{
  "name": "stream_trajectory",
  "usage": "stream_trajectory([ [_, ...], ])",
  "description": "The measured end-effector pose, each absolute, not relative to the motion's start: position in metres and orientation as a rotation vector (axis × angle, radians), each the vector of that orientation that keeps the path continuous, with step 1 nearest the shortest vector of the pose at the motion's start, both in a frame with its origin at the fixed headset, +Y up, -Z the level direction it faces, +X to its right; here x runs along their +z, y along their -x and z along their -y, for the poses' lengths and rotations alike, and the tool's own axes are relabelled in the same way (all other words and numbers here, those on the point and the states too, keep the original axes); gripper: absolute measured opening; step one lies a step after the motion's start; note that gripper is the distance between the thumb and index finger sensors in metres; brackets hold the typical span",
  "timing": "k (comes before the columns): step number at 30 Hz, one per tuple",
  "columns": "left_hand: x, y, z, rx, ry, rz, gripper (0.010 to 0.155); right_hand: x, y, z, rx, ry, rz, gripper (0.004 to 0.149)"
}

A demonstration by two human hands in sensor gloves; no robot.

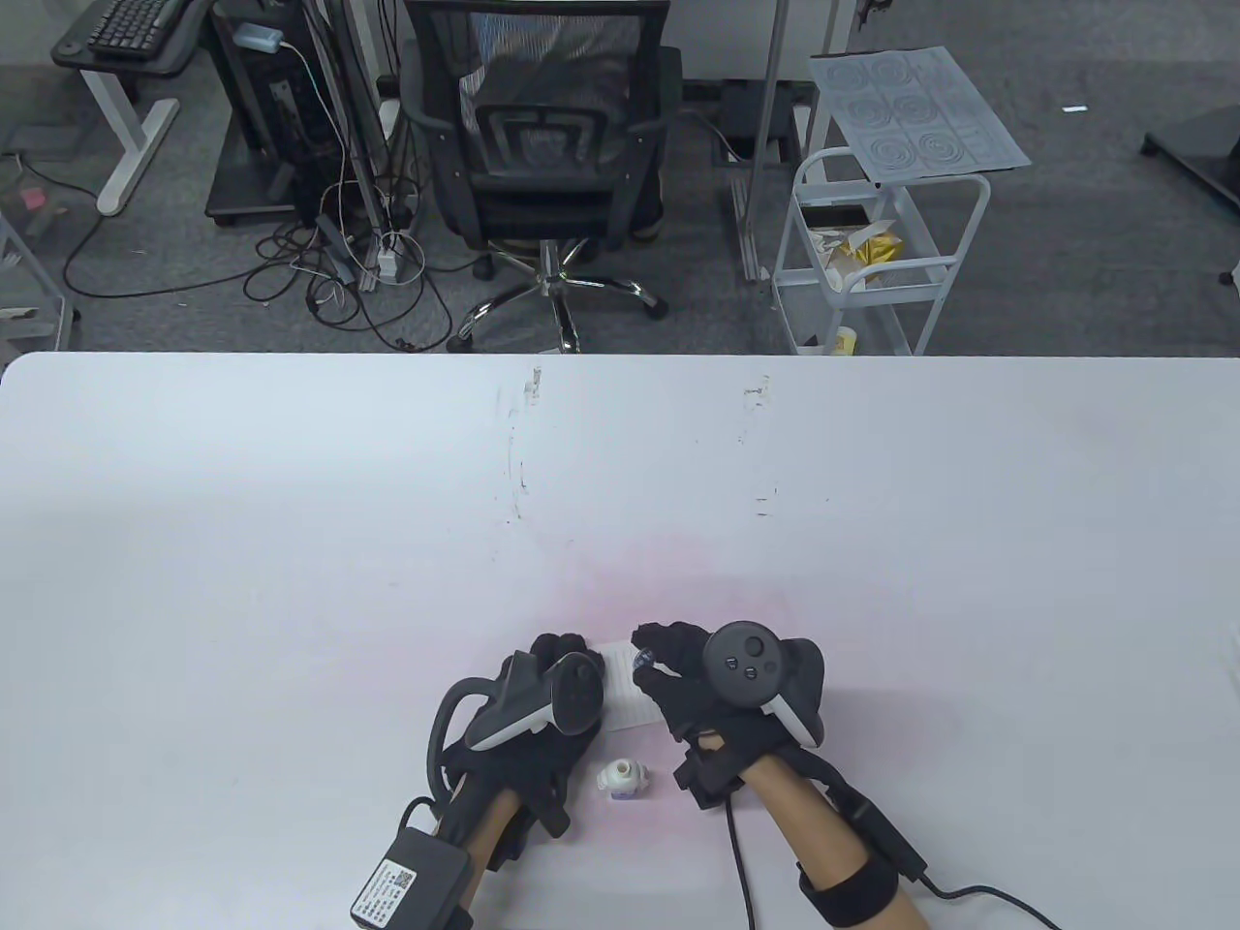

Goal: Brush correction fluid to cover black text

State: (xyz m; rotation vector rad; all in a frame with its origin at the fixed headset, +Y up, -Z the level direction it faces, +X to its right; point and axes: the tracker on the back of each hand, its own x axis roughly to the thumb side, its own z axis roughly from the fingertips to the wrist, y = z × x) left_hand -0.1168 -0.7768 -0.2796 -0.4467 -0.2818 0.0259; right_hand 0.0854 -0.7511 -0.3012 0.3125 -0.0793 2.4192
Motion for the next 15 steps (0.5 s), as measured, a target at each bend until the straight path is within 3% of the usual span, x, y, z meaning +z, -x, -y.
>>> stream_trajectory([
  [9, -0.2795, 0.117, 0.777, 0.027, 0.447, 0.282, 0.064, -0.3002, -0.0897, 0.7483, 2.405, -0.302, 0.164, 0.048],
  [15, -0.2795, 0.117, 0.777, 0.027, 0.447, 0.282, 0.064, -0.3013, -0.0859, 0.7504, 2.444, -0.361, 0.089, 0.048],
])
